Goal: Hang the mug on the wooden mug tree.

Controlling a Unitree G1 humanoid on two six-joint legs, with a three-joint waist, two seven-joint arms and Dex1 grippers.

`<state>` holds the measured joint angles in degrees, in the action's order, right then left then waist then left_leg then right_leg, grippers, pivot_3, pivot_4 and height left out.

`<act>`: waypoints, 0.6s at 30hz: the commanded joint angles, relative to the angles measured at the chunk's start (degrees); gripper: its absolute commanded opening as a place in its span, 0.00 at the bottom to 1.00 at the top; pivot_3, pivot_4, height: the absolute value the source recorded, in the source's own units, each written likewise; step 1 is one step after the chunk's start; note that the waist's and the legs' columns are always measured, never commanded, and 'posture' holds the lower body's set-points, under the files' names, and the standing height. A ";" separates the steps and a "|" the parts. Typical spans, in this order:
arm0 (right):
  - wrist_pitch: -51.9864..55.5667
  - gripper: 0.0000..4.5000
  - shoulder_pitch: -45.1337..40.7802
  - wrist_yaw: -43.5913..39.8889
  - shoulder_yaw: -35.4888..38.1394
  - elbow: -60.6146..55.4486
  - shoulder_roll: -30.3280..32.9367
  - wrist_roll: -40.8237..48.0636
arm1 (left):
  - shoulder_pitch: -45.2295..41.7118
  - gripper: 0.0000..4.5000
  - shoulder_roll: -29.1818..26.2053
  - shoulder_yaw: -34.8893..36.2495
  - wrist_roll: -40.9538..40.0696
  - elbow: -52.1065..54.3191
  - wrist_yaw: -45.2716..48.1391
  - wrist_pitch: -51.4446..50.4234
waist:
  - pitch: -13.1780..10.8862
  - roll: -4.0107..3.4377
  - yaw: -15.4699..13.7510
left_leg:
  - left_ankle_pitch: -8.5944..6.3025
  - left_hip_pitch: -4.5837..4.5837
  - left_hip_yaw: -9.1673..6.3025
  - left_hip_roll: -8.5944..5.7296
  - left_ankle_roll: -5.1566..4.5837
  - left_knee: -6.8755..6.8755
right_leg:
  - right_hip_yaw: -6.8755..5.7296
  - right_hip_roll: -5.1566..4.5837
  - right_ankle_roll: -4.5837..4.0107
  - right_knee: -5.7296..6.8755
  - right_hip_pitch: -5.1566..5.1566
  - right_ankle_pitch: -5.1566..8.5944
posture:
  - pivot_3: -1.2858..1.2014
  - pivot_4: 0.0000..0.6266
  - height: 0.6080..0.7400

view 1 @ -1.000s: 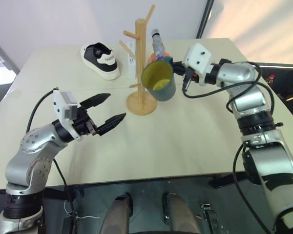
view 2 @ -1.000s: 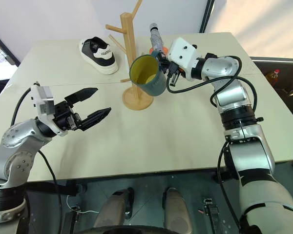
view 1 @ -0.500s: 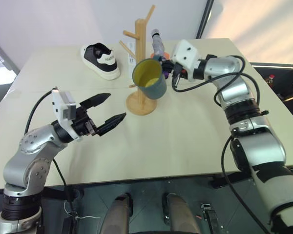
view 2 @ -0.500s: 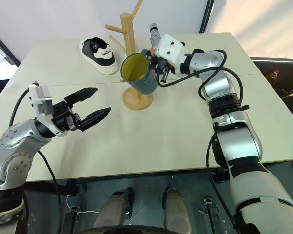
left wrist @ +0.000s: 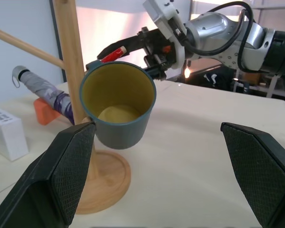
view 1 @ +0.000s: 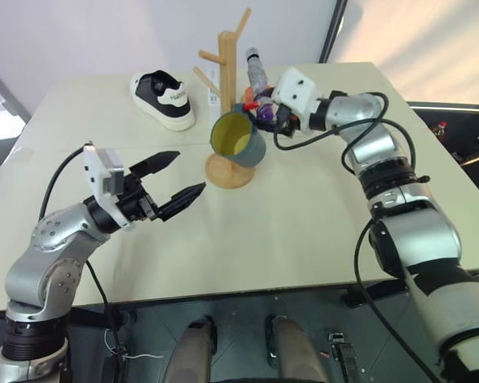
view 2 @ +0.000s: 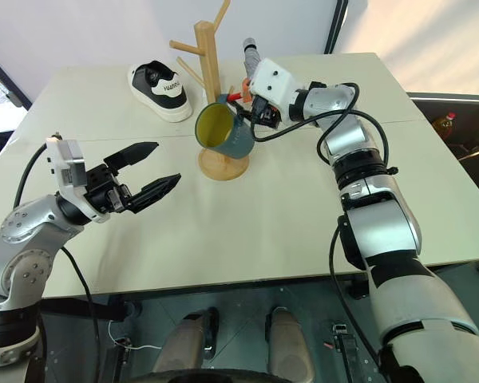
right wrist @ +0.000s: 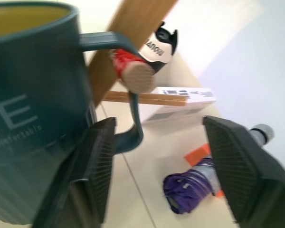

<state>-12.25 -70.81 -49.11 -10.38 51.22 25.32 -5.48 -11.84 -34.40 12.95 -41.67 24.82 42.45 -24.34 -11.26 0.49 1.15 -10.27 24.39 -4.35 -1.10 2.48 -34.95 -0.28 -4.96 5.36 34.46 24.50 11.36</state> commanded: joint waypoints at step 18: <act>15.02 0.65 43.83 8.88 20.67 -36.24 -1.88 22.71 | 6.20 1.00 11.00 5.02 18.85 -25.28 -16.38 17.38 | 0.01 -0.04 -0.04 | 0.00 -0.19 0.05 0.05 -0.03 -0.17 | 0.07 0.03 0.07 0.15 -0.10 0.00 | 0.52 0.24 1.00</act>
<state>3.14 -26.50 -40.58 9.66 19.90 23.51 15.45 -5.38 -23.30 17.14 -23.23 -1.08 25.90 -8.93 -11.25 0.45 1.11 -10.27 24.20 -4.30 -1.05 2.45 -35.14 -0.20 -4.95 5.43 34.57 24.38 11.34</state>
